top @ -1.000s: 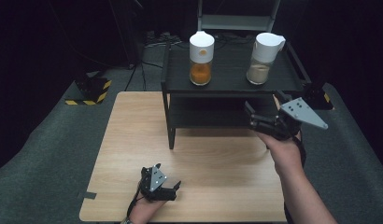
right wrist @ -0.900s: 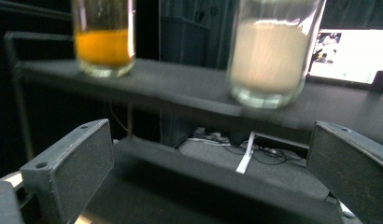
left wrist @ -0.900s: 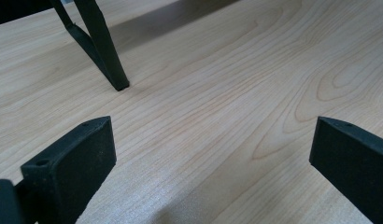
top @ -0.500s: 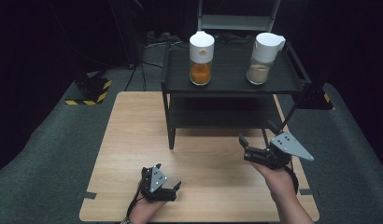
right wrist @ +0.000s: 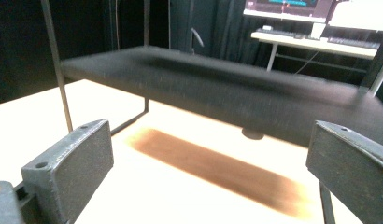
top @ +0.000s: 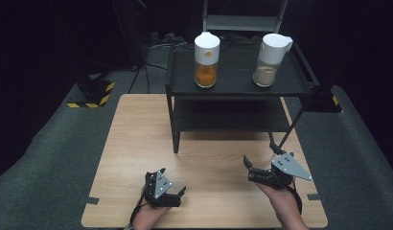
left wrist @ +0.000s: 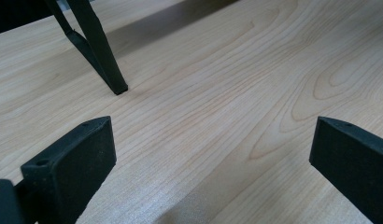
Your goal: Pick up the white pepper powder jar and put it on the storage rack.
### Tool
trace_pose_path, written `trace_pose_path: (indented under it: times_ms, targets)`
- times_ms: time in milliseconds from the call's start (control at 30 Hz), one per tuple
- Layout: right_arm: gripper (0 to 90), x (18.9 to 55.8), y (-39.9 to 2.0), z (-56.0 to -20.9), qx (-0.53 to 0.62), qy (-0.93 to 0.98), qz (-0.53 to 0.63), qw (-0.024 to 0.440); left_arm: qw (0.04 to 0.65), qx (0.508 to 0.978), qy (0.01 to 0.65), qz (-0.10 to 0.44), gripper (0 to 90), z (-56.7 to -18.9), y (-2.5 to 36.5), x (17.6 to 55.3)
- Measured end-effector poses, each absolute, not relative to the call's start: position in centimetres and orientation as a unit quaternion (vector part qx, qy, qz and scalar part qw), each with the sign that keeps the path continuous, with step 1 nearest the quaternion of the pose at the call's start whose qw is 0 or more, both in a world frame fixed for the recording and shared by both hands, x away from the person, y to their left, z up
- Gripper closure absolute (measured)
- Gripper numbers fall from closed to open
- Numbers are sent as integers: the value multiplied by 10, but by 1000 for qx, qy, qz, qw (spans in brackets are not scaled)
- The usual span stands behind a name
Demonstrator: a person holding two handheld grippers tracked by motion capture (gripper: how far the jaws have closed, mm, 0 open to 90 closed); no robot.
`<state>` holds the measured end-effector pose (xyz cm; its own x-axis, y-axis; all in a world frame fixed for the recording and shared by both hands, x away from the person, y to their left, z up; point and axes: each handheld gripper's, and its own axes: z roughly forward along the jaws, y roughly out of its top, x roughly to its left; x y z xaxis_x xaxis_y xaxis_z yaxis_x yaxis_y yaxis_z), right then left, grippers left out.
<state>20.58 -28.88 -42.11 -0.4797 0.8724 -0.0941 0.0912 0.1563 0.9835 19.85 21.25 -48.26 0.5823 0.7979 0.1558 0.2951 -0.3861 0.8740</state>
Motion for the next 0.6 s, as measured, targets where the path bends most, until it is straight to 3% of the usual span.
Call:
trace_pose_path:
  times_ms: [600]
  targets:
    - [1, 199, -291, -479, 388, 716, 474, 334, 428, 781, 347, 294, 7, -483, 212, 198]
